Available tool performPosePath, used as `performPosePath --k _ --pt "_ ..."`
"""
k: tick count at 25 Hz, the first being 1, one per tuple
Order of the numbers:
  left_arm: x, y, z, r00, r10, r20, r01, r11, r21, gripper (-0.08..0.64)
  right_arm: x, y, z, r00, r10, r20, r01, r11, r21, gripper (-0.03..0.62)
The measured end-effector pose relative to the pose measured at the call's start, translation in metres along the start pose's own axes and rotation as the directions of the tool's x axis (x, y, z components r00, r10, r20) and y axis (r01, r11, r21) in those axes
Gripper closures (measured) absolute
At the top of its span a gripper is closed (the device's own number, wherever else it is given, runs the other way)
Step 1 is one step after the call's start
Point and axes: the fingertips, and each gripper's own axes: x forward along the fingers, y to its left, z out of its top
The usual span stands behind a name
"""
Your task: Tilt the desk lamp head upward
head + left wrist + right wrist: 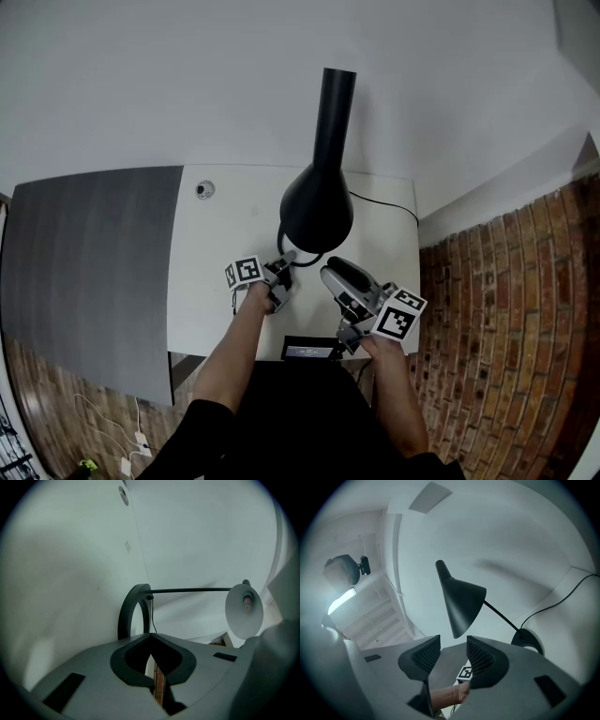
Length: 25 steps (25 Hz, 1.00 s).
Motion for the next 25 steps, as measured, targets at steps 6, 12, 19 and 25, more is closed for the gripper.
performPosePath --k 6,12,19,25 --pt "-0.002 0.001 -0.001 1.000 0.001 0.008 -0.001 1.000 -0.008 0.548 0.014 -0.002 -0.001 1.000 0.020 -0.005 -0.019 0.999 0.040 0.433" --pt "0.000 0.001 0.002 1.000 0.019 0.013 -0.019 1.000 0.016 0.549 0.031 0.000 0.004 0.998 0.064 0.011 -0.064 0.996 0.067 0.434" --pt "-0.001 0.000 0.001 0.999 0.029 0.015 -0.030 0.999 0.025 0.549 0.034 -0.002 0.007 0.996 0.084 0.037 -0.087 0.993 0.085 0.434" --pt "-0.001 0.001 0.001 0.999 0.033 0.014 -0.033 0.999 0.026 0.549 0.033 -0.001 0.007 0.995 0.089 0.035 -0.092 0.991 0.095 0.434"
